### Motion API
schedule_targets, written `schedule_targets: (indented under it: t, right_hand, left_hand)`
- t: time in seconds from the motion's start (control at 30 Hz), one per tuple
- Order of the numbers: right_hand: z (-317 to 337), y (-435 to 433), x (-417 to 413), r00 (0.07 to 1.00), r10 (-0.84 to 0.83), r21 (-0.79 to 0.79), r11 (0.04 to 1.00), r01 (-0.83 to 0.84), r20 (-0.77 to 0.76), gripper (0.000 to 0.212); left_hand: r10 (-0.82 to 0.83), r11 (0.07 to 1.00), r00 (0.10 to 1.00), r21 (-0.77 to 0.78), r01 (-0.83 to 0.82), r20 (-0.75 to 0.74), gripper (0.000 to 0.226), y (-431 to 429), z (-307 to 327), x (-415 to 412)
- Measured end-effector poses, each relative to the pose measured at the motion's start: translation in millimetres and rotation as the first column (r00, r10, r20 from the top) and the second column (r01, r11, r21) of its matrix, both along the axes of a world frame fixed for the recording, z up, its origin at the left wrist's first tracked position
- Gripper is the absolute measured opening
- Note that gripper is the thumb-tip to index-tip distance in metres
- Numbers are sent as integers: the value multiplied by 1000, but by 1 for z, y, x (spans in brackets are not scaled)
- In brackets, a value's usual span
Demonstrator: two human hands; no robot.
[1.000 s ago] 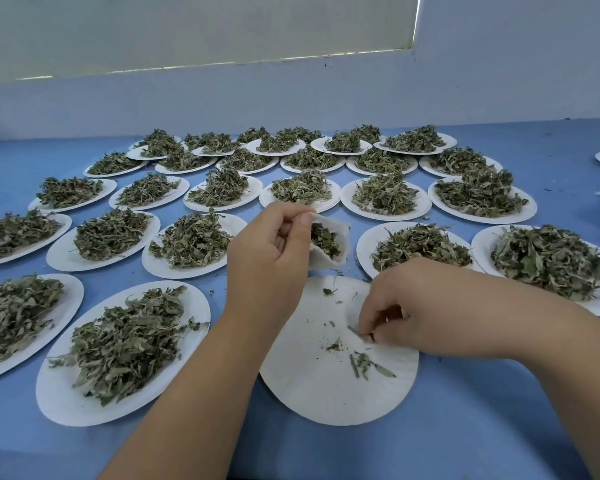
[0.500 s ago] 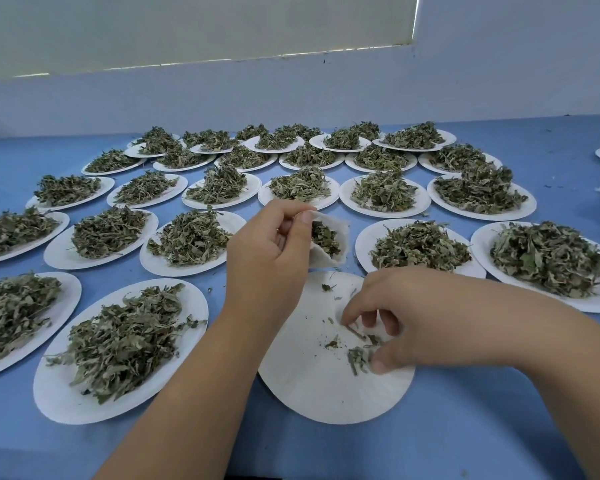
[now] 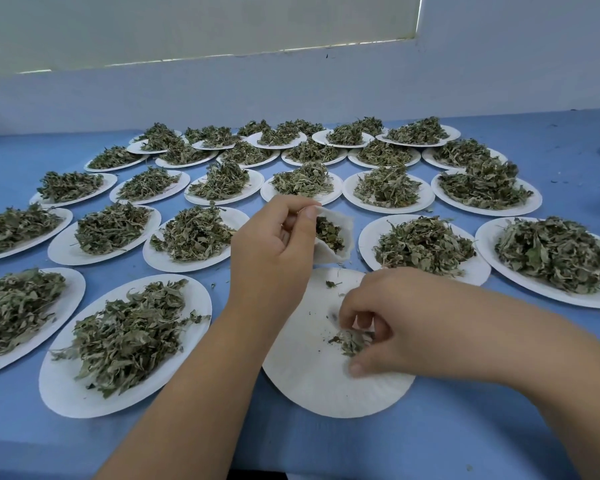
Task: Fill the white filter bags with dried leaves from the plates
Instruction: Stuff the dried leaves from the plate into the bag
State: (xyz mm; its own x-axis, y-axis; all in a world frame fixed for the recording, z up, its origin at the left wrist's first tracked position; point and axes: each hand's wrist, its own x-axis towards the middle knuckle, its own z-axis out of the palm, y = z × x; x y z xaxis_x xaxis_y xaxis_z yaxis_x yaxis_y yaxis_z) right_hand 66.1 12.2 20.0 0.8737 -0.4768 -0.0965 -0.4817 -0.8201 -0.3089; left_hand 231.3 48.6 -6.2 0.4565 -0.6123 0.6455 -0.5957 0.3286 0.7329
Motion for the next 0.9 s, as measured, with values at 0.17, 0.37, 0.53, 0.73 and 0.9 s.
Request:
schedule_targets:
  t: [0.17, 0.37, 0.53, 0.73, 0.9]
  right_hand:
    - [-8, 8, 10, 999, 4, -81, 997, -1, 40, 12]
    - [-7, 11, 12, 998, 26, -129, 991, -19, 53, 16]
    - [-4, 9, 10, 996, 26, -129, 991, -15, 84, 15]
    - [14, -9, -4, 980, -66, 172, 984, 33, 186, 13]
    - [31, -17, -3, 898, -141, 333, 943, -7, 418, 18]
  left_hand:
    - [5, 1000, 1000, 2, -5, 11, 14, 0, 0, 0]
    - [-3, 1000, 1000, 10, 3, 10, 17, 0, 1, 0]
    - [14, 1000, 1000, 16, -15, 26, 16, 1, 1, 0]
    - [26, 1000, 1000, 4, -26, 6, 15, 1, 2, -1]
    - [20, 1000, 999, 3, -20, -30, 14, 1, 2, 0]
